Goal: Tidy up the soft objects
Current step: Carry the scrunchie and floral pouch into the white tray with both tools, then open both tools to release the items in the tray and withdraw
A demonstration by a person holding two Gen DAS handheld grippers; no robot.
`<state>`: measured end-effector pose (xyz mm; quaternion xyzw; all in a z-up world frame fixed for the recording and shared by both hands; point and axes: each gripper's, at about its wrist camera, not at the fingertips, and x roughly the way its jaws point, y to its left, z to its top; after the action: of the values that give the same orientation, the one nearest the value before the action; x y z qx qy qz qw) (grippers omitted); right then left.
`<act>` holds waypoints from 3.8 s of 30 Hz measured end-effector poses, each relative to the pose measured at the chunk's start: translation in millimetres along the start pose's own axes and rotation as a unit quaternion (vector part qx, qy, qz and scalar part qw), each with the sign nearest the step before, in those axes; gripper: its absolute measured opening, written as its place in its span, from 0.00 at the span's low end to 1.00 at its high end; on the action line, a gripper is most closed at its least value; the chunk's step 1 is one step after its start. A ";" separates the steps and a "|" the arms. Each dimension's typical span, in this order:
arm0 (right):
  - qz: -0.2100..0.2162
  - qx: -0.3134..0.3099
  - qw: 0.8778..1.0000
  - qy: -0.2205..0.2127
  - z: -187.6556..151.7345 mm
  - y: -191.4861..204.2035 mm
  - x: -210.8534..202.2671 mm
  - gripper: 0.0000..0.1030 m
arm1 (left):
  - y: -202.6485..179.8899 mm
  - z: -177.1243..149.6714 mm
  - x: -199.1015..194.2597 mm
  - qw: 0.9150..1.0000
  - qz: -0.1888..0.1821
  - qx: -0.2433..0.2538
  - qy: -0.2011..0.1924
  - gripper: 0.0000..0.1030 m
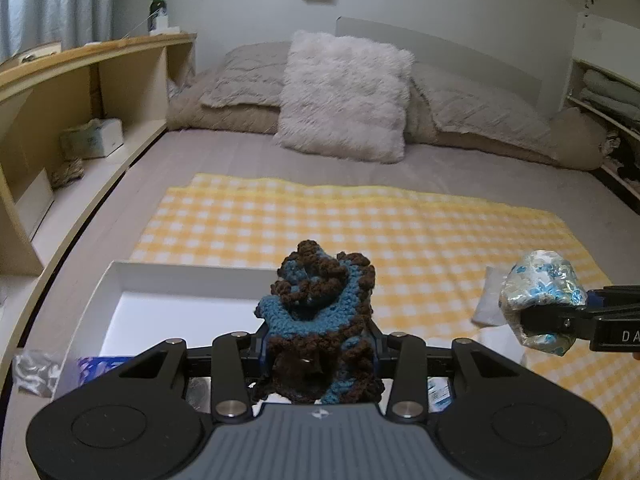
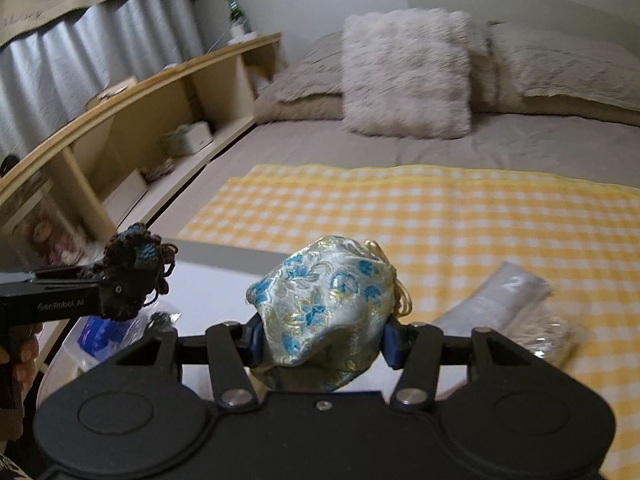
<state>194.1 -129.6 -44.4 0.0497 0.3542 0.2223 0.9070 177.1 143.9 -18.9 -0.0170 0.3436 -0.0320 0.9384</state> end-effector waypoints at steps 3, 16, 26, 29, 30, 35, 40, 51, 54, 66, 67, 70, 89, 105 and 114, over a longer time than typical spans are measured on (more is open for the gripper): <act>0.012 -0.013 1.000 0.012 -1.0 13.8 10.9 0.53 | 10.4 -4.9 0.9 1.000 0.005 0.000 0.012 0.41; 0.058 -0.098 0.989 0.089 -23.1 68.7 54.7 0.53 | 24.3 -41.2 33.5 0.992 -0.028 0.010 0.123 0.42; 0.111 -0.168 0.969 0.143 -35.6 108.7 91.8 0.53 | 46.3 -64.8 51.8 0.985 -0.011 0.021 0.173 0.42; 0.120 -0.185 0.962 0.158 -42.6 118.0 102.7 0.53 | 53.7 -67.9 54.0 0.984 -0.001 0.022 0.179 0.42; 0.123 -0.189 0.961 0.163 -45.3 119.3 105.5 0.53 | 56.0 -70.1 53.3 0.983 0.001 0.023 0.180 0.42; 0.136 -0.224 0.948 0.182 -57.6 130.9 121.2 0.53 | 56.3 -78.0 55.8 0.981 0.000 0.033 0.193 0.42; 0.131 -0.233 0.942 0.202 -63.1 132.5 129.6 0.58 | 55.8 -79.0 55.1 0.981 -0.002 0.030 0.194 0.45; 0.125 -0.237 0.946 0.181 -51.1 126.0 100.2 0.70 | 53.1 -72.6 35.5 0.983 -0.029 0.012 0.182 0.58; 0.128 -0.226 0.949 0.177 -45.9 123.8 94.7 0.54 | 49.9 -69.3 27.2 0.985 -0.047 0.009 0.168 0.55; 0.118 -0.237 0.943 0.201 -63.6 131.8 112.0 0.44 | 30.9 -77.2 37.2 0.977 -0.059 0.036 0.200 0.48; 0.117 -0.238 0.943 0.202 -64.9 131.6 112.7 0.44 | 29.6 -76.9 36.0 0.977 -0.057 0.039 0.201 0.48; 0.118 -0.234 0.945 0.197 -62.9 131.3 108.0 0.44 | 31.6 -73.4 29.6 0.979 -0.051 0.034 0.194 0.57; 0.093 -0.179 0.974 0.099 -30.7 101.6 28.5 0.66 | 37.4 -55.1 -39.7 0.995 0.002 0.003 0.104 0.98; 0.056 -0.117 0.991 0.040 -31.2 73.0 -22.2 0.99 | 10.2 -53.8 -77.6 0.998 0.014 0.014 0.054 1.00; 0.021 -0.097 0.995 0.008 -28.2 50.1 -43.6 1.00 | -15.4 -39.6 -77.1 0.999 0.006 0.028 0.030 1.00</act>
<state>128.5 -105.8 -25.9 -0.0335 0.3373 0.2751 0.8997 92.0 133.7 1.3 0.0123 0.3706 -0.0362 0.9280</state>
